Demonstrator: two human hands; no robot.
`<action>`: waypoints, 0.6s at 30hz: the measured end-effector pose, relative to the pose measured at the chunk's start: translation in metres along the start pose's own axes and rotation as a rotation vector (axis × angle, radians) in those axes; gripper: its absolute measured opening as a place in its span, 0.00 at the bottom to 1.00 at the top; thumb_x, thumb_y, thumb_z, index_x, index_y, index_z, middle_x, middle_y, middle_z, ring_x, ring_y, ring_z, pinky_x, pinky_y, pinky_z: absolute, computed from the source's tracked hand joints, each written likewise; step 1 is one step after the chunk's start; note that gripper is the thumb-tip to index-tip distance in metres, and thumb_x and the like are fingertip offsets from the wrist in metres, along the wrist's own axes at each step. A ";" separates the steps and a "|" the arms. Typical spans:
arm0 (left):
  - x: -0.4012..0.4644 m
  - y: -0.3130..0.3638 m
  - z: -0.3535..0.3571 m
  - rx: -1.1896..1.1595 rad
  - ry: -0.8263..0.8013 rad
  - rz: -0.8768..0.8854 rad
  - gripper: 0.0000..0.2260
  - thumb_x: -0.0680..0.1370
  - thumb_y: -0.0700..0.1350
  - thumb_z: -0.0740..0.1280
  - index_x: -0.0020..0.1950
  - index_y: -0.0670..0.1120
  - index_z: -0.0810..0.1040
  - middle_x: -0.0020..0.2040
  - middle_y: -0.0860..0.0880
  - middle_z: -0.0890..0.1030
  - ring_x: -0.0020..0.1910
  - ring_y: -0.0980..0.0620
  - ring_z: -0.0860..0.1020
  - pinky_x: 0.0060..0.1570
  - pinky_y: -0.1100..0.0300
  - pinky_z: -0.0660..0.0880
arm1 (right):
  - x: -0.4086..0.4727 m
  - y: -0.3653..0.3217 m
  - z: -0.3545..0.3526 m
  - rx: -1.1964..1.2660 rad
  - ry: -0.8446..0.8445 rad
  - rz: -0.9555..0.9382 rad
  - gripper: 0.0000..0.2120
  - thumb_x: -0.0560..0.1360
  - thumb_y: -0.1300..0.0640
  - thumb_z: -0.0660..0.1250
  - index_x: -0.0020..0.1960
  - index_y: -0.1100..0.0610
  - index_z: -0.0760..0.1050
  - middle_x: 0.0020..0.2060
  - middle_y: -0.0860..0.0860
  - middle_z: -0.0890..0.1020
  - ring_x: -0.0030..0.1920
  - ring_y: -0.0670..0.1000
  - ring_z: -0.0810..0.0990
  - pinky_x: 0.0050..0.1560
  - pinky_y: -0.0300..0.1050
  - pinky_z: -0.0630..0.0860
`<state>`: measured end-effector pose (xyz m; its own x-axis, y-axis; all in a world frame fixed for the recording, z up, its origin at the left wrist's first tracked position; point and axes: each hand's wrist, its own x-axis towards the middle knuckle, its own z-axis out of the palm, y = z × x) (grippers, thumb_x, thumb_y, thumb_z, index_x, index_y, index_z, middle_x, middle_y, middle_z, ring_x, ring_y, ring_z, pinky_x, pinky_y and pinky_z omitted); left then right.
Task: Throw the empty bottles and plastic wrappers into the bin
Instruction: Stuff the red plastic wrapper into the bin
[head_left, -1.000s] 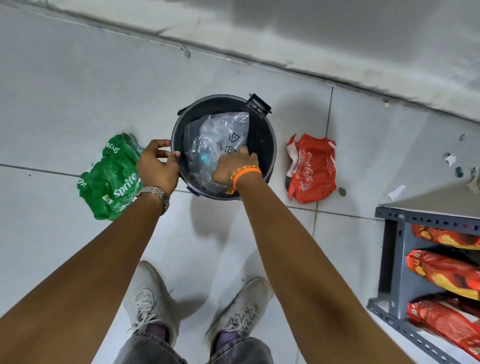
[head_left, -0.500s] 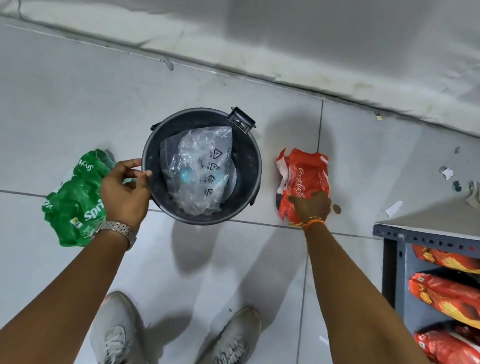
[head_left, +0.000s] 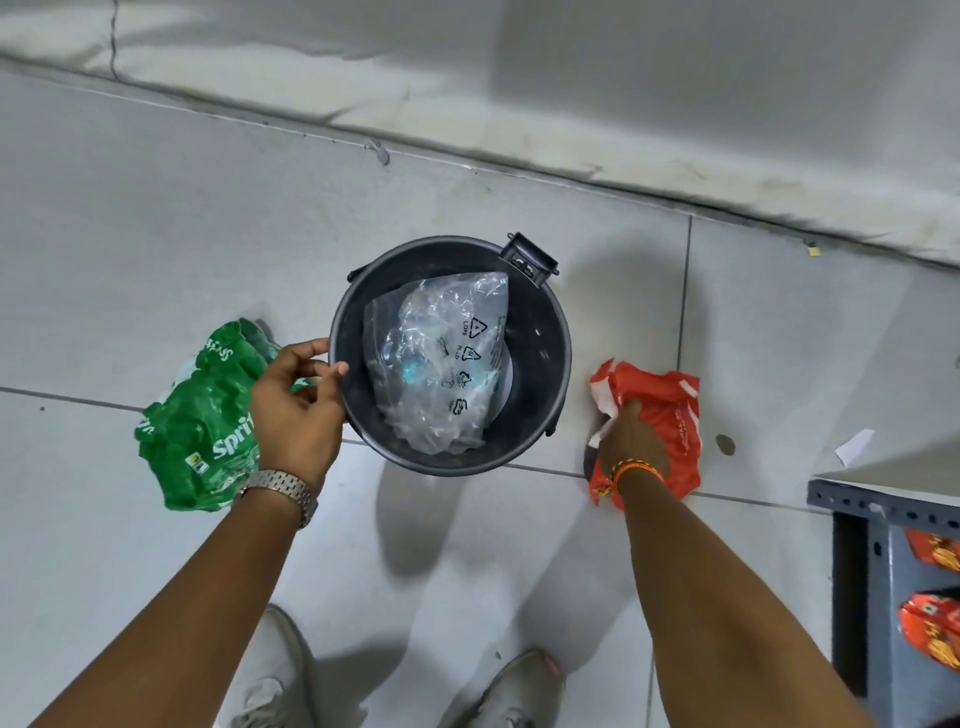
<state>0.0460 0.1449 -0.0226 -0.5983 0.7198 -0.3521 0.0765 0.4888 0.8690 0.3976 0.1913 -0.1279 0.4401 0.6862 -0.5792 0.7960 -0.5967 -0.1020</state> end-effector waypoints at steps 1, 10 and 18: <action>-0.001 0.001 -0.001 0.009 -0.001 0.001 0.09 0.78 0.39 0.69 0.51 0.54 0.79 0.39 0.54 0.76 0.36 0.45 0.77 0.43 0.32 0.81 | -0.005 -0.002 -0.005 0.065 0.007 0.000 0.24 0.81 0.52 0.57 0.76 0.55 0.60 0.64 0.58 0.78 0.59 0.63 0.79 0.62 0.57 0.76; -0.006 0.022 -0.005 0.125 0.000 -0.029 0.09 0.76 0.43 0.68 0.54 0.54 0.78 0.39 0.54 0.78 0.36 0.44 0.79 0.44 0.39 0.82 | -0.161 -0.075 -0.118 0.838 0.522 -0.366 0.22 0.76 0.62 0.65 0.64 0.42 0.69 0.50 0.49 0.84 0.46 0.53 0.84 0.52 0.56 0.82; -0.007 0.030 -0.006 0.087 -0.034 -0.111 0.09 0.72 0.46 0.67 0.50 0.56 0.79 0.37 0.52 0.79 0.40 0.37 0.84 0.43 0.38 0.83 | -0.205 -0.189 -0.068 0.036 0.102 -0.680 0.28 0.74 0.63 0.63 0.72 0.46 0.68 0.62 0.58 0.73 0.51 0.67 0.81 0.51 0.56 0.78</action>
<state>0.0481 0.1520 0.0083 -0.5798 0.6741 -0.4575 0.0811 0.6066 0.7909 0.1847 0.1918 0.0650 -0.1139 0.9478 -0.2978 0.8957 -0.0318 -0.4436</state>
